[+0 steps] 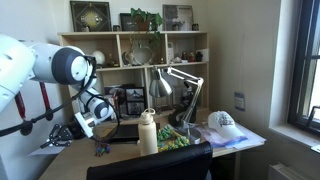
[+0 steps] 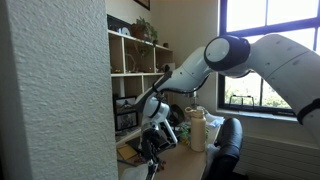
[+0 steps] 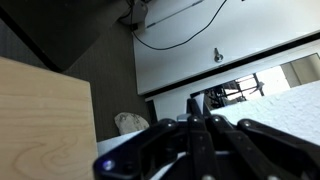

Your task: Pick up the white paper

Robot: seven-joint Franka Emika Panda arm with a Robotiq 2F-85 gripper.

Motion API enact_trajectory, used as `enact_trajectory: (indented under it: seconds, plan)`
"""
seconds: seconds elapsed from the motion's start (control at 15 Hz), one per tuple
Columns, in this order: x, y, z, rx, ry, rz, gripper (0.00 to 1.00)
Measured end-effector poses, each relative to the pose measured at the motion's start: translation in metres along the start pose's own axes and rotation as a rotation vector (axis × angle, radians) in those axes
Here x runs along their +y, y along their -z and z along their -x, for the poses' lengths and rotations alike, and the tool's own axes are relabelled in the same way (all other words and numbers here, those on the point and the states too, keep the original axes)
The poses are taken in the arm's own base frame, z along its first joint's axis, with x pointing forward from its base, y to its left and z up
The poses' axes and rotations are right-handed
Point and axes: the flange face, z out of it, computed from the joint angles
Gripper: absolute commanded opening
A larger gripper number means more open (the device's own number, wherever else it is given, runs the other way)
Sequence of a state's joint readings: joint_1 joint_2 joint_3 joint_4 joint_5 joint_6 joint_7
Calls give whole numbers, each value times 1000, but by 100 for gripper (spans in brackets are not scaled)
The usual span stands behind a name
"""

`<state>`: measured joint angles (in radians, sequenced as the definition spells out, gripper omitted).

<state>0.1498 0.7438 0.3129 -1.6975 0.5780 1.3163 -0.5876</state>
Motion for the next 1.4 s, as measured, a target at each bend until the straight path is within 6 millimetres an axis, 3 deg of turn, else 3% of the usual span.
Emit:
enact_trajectory:
  seconds: [0.67,0.73,0.8,1.4]
  plan:
    - [14,12,8,38,-85,10,0]
    - [15,13,8,42,-97,11,3]
    - [16,14,9,44,-105,12,25]
    - [19,20,10,69,-157,23,25]
